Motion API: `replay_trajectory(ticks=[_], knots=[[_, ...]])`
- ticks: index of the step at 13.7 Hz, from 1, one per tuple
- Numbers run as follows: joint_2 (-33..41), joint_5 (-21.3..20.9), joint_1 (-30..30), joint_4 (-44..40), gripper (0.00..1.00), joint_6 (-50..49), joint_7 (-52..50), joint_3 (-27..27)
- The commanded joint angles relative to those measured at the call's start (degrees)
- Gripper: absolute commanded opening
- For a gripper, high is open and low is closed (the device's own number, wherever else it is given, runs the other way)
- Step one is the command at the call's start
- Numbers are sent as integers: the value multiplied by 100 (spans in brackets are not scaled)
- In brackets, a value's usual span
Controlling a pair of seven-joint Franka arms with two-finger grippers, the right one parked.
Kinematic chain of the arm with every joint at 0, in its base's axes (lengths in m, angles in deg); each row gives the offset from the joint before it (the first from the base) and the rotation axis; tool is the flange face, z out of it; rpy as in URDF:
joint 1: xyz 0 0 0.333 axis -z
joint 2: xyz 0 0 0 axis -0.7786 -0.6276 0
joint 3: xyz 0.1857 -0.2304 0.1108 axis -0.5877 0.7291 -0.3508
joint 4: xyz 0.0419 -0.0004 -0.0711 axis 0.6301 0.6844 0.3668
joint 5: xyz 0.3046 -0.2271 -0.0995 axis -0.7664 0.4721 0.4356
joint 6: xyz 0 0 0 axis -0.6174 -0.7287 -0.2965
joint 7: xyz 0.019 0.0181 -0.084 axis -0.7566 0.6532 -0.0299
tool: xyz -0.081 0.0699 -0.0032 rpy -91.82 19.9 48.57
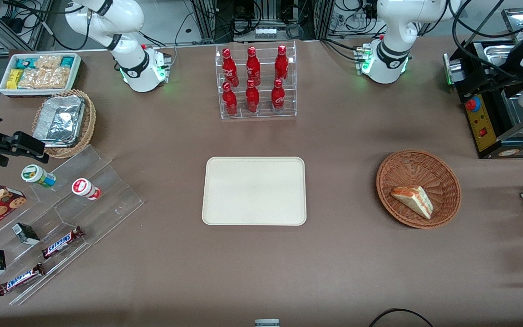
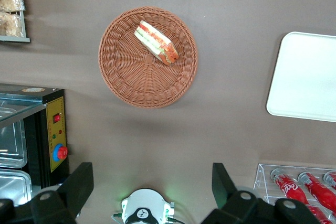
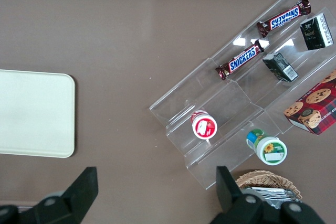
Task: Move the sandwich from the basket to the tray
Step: 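Move the left gripper over the wicker basket toward the wrapped sandwich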
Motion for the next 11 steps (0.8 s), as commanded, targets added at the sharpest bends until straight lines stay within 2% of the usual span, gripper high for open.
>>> replay_trajectory(ticks=[1,4,11], knots=[[72,55,-30,47,100,-19,109,9],[-268,-58,-47,48,100,59,39,-44],[-1412,-77,-135,337,100,831,-2103,-158]])
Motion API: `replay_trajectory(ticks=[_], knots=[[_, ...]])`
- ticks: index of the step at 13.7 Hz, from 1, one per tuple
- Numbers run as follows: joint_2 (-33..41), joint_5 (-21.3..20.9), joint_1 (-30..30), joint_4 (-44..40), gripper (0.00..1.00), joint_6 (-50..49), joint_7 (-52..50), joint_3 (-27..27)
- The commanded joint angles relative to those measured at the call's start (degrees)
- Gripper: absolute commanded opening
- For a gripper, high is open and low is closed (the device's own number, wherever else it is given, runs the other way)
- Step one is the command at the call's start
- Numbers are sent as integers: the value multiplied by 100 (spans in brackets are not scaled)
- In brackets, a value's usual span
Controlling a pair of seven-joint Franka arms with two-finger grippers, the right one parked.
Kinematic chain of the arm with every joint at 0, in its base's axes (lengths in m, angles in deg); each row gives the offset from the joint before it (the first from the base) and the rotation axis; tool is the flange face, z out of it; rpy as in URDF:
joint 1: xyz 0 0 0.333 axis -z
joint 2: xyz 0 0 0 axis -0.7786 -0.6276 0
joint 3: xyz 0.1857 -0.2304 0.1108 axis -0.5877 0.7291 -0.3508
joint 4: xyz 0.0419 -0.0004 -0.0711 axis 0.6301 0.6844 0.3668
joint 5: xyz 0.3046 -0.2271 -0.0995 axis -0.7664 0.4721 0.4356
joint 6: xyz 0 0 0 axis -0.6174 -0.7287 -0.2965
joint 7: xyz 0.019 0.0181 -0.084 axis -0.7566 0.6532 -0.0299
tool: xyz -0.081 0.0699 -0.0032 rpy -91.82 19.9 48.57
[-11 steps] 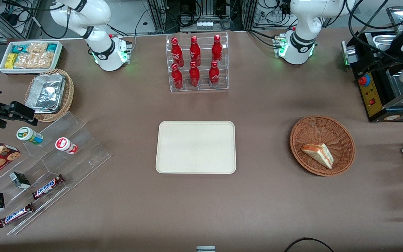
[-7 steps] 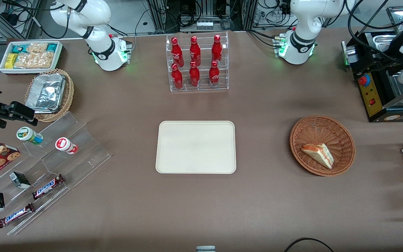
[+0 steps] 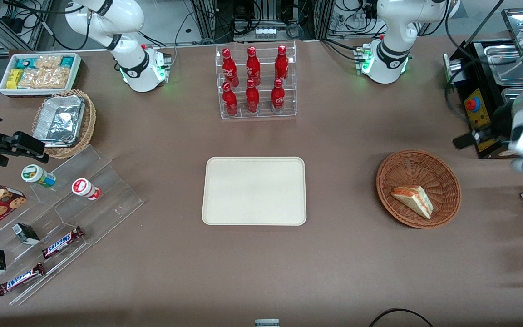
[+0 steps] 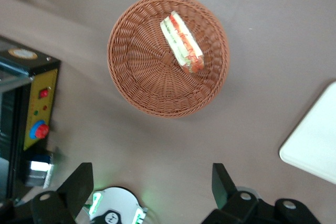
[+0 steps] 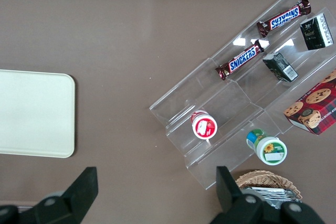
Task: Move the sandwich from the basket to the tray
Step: 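Move the left gripper over the wicker basket toward the wrapped sandwich, then lower the open left gripper around the sandwich and close it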
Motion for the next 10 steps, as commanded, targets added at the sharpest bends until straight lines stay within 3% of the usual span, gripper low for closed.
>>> replay_trajectory(ticks=[1,10], knots=[[-283,-31,17,292,100,623,-917,21],[-458,-39,86,2148,100,3218,-2371,12]])
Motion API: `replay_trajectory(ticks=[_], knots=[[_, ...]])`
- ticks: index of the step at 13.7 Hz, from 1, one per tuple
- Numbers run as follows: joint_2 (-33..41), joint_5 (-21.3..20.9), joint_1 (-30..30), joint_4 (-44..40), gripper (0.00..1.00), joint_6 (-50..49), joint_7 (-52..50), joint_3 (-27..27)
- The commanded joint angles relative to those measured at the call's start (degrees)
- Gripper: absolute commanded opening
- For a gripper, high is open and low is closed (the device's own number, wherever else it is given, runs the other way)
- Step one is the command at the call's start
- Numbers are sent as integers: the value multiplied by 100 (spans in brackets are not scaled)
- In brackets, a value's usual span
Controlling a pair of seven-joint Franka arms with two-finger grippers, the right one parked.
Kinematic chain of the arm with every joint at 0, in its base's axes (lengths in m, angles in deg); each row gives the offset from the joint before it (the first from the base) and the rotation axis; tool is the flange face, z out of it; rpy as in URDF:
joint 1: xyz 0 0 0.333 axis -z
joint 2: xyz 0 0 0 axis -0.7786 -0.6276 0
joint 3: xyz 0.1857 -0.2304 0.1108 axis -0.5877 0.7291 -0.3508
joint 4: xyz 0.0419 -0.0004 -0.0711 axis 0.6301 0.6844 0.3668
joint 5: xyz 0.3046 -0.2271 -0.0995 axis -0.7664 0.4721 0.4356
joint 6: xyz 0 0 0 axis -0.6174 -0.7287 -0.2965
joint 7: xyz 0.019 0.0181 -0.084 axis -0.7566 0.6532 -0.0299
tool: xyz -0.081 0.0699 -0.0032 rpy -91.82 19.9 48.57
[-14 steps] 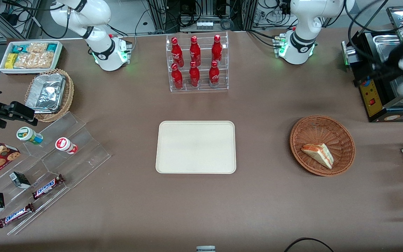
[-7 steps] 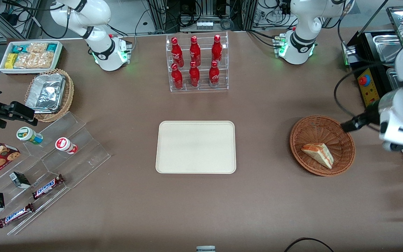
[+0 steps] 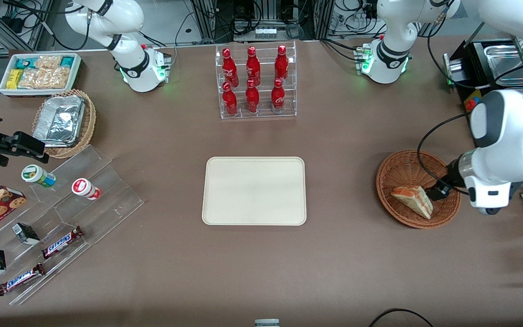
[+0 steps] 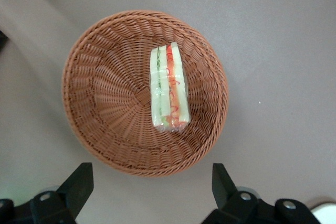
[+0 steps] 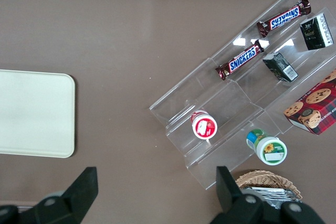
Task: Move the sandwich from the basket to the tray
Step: 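Lower the open left gripper around the sandwich and close it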
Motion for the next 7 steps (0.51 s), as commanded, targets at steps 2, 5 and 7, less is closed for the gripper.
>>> replay_trajectory(ticks=[2,5,7], knots=[[-175,-56,54,442,100,700,-235,5],[-430,-196,36,529,100,997,-244,5],[-579,-214,36,591,100,1306,-262,5]])
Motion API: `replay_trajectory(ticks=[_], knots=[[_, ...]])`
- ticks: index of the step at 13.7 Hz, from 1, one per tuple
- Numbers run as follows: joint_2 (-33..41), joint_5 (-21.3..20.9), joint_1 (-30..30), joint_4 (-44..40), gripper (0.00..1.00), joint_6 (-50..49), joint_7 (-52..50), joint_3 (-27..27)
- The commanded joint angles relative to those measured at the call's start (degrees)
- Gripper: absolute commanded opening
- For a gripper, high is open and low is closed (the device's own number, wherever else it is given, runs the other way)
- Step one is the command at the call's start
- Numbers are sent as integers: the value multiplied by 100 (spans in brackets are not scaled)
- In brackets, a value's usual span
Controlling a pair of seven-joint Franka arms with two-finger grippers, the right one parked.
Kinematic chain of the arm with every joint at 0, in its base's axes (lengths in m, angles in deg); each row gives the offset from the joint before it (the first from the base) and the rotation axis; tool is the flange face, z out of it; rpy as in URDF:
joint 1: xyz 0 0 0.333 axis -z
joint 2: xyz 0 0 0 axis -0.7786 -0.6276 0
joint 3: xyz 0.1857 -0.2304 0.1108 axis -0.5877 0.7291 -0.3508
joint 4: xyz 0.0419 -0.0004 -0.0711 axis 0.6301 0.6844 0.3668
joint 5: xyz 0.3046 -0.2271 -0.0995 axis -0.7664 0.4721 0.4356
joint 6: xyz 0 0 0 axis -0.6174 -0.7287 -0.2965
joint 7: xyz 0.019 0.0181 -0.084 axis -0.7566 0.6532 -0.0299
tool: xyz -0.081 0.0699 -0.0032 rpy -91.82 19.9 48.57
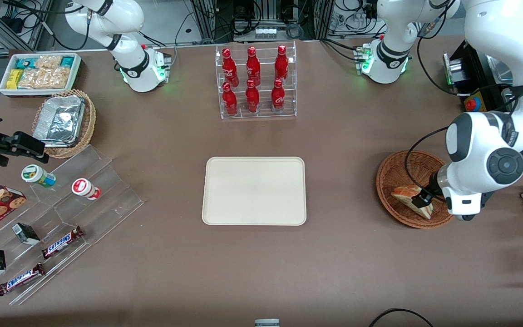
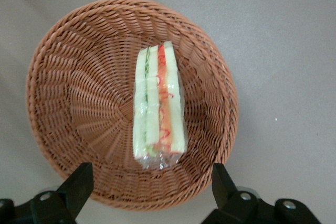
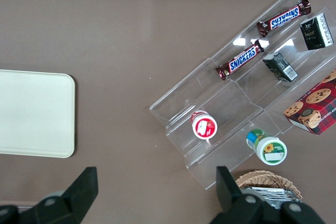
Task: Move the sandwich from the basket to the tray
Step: 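Lower the open left gripper around the sandwich and close it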
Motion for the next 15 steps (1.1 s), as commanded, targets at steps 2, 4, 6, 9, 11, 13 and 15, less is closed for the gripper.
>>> replay_trajectory(ticks=[2,4,6,9,11,13,15], knots=[[-268,-114,5,70,100,445,-133,1],[-365,-114,-12,79,100,586,-133,1],[-435,-123,-12,96,100,586,-142,1],[-435,-123,-21,324,100,849,-142,-8],[-471,-114,-39,500,100,1077,-176,-8],[-479,-114,-30,589,100,1254,-317,-8],[-479,-114,-30,580,90,1246,-353,-8]])
